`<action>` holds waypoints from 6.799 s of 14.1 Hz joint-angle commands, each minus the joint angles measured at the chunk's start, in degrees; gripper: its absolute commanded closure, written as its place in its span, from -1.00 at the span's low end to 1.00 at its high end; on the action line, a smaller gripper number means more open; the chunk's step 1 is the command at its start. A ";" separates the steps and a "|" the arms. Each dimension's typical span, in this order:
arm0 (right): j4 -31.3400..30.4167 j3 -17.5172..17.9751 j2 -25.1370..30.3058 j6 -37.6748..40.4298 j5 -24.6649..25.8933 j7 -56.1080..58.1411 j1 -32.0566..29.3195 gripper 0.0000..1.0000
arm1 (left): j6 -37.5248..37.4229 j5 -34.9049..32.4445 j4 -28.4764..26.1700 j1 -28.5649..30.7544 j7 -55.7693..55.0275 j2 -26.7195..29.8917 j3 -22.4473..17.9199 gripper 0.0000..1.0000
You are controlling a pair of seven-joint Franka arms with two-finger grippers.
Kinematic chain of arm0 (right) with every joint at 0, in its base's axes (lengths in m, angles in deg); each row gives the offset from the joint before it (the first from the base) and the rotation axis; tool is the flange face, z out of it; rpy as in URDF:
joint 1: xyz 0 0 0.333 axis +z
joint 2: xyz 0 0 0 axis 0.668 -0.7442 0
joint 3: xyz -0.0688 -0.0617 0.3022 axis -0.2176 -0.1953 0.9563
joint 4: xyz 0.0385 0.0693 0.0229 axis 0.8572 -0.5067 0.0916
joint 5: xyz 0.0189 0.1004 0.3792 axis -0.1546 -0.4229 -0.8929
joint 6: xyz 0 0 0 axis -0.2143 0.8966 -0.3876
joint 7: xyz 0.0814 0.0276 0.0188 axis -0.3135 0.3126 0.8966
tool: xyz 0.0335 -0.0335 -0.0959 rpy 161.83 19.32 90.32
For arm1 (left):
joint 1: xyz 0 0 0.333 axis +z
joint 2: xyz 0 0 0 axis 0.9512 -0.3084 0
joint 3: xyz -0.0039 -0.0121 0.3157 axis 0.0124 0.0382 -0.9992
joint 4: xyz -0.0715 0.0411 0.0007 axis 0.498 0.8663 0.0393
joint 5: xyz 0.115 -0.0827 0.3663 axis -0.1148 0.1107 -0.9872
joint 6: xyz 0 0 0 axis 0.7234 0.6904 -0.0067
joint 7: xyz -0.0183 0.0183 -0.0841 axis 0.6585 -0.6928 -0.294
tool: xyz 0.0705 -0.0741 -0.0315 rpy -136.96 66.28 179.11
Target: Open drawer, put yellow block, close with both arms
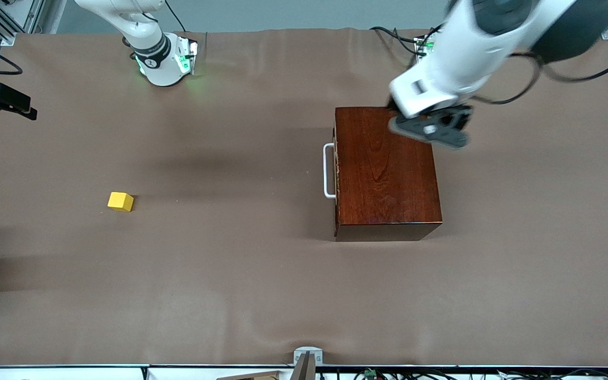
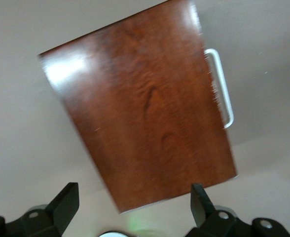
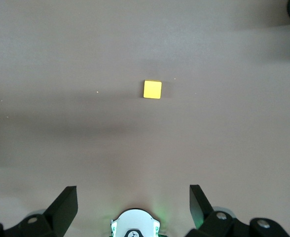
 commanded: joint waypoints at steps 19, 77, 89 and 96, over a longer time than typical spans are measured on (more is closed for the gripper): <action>0.38 0.99 -0.16 0.56 -1.11 0.47 -1.74 -1.00 | 10.28 -7.53 16.23 -45.17 -30.16 -29.10 -29.63 -1.00; 0.47 0.90 -0.24 1.17 -1.02 0.47 -2.44 -1.00 | 35.24 -2.60 18.69 -48.25 -59.97 -36.40 -27.52 -1.00; 0.73 0.90 -4.10 0.47 -0.67 -0.06 -3.32 -1.00 | 38.77 -3.57 17.99 -48.51 -61.90 -35.79 -28.31 -1.00; 0.91 0.82 -7.80 -4.26 0.04 0.47 -3.49 -1.00 | 29.62 -3.57 17.90 -48.25 -61.55 -34.12 -30.51 -1.00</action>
